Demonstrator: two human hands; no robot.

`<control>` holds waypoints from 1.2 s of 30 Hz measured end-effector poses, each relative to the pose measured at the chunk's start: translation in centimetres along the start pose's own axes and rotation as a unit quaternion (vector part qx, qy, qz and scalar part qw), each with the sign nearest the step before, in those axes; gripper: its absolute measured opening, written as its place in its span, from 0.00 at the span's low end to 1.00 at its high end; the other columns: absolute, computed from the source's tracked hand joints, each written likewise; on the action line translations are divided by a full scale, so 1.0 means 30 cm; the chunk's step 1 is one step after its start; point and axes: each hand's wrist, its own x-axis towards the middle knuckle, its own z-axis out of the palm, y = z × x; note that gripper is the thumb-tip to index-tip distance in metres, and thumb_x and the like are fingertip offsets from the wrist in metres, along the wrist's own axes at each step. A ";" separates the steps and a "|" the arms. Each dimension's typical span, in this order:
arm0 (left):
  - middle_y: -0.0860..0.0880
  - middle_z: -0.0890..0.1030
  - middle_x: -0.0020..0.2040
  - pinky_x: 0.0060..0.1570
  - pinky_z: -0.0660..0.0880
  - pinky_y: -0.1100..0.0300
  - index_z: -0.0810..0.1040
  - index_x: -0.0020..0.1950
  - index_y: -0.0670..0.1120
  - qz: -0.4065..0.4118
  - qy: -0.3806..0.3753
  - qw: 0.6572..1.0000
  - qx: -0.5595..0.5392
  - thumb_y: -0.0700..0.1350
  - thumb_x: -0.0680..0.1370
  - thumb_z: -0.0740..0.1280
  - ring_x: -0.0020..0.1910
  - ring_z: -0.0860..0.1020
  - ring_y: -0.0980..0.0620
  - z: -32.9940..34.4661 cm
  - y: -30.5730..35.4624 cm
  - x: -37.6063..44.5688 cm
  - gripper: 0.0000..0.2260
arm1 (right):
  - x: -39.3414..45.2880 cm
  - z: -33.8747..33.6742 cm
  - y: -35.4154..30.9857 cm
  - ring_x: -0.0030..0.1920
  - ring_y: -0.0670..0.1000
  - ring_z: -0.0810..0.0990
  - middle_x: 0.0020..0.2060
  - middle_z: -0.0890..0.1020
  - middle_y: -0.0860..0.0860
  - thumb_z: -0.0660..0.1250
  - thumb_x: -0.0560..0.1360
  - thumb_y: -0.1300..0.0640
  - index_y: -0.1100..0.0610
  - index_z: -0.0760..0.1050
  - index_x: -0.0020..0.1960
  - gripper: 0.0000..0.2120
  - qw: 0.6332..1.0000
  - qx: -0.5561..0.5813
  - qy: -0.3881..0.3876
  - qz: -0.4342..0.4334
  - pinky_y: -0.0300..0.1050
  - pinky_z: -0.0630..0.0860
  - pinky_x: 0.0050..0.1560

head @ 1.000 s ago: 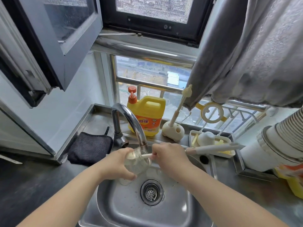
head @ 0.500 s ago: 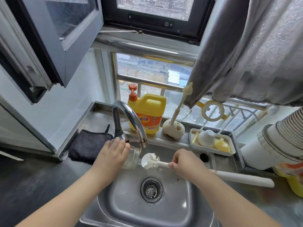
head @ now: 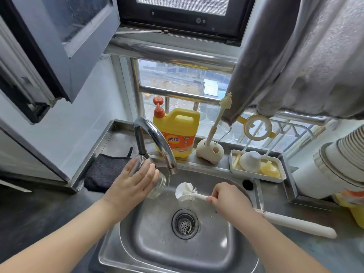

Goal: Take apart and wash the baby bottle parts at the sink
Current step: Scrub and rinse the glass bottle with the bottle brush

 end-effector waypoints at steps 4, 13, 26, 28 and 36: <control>0.40 0.80 0.55 0.67 0.60 0.41 0.71 0.60 0.38 -0.090 0.002 0.995 -0.052 0.34 0.79 0.54 0.56 0.79 0.39 0.002 -0.002 -0.007 0.12 | 0.002 0.004 0.003 0.47 0.52 0.79 0.44 0.81 0.48 0.64 0.77 0.46 0.49 0.71 0.42 0.09 1.000 0.004 0.005 0.006 0.43 0.71 0.41; 0.55 0.73 0.57 0.63 0.72 0.54 0.70 0.66 0.55 -0.479 -0.199 0.654 -0.551 0.52 0.57 0.81 0.61 0.72 0.54 -0.021 0.044 0.014 0.39 | -0.022 -0.073 0.031 0.42 0.49 0.78 0.37 0.79 0.45 0.66 0.75 0.45 0.48 0.73 0.39 0.09 0.995 0.060 0.082 -0.011 0.46 0.76 0.45; 0.60 0.77 0.57 0.55 0.69 0.69 0.69 0.64 0.55 -0.402 -0.261 0.618 -0.623 0.49 0.58 0.81 0.58 0.74 0.60 0.001 0.139 0.073 0.38 | -0.111 -0.186 0.007 0.43 0.47 0.77 0.39 0.80 0.44 0.66 0.75 0.43 0.48 0.77 0.45 0.08 0.986 -0.024 0.109 -0.120 0.43 0.72 0.42; 0.60 0.74 0.58 0.51 0.65 0.77 0.67 0.64 0.56 -0.378 -0.264 0.634 -0.622 0.46 0.60 0.81 0.58 0.73 0.62 -0.007 0.139 0.081 0.37 | -0.095 -0.204 -0.040 0.49 0.51 0.77 0.46 0.80 0.45 0.63 0.77 0.44 0.47 0.77 0.49 0.08 0.977 -0.127 0.084 -0.147 0.43 0.69 0.42; 0.64 0.73 0.54 0.49 0.66 0.77 0.66 0.63 0.56 -0.373 -0.222 0.674 -0.598 0.48 0.62 0.81 0.53 0.73 0.66 -0.047 0.081 0.111 0.36 | -0.006 -0.136 -0.205 0.44 0.56 0.78 0.34 0.68 0.48 0.60 0.78 0.61 0.54 0.72 0.50 0.04 0.932 -0.259 0.088 -0.236 0.43 0.60 0.30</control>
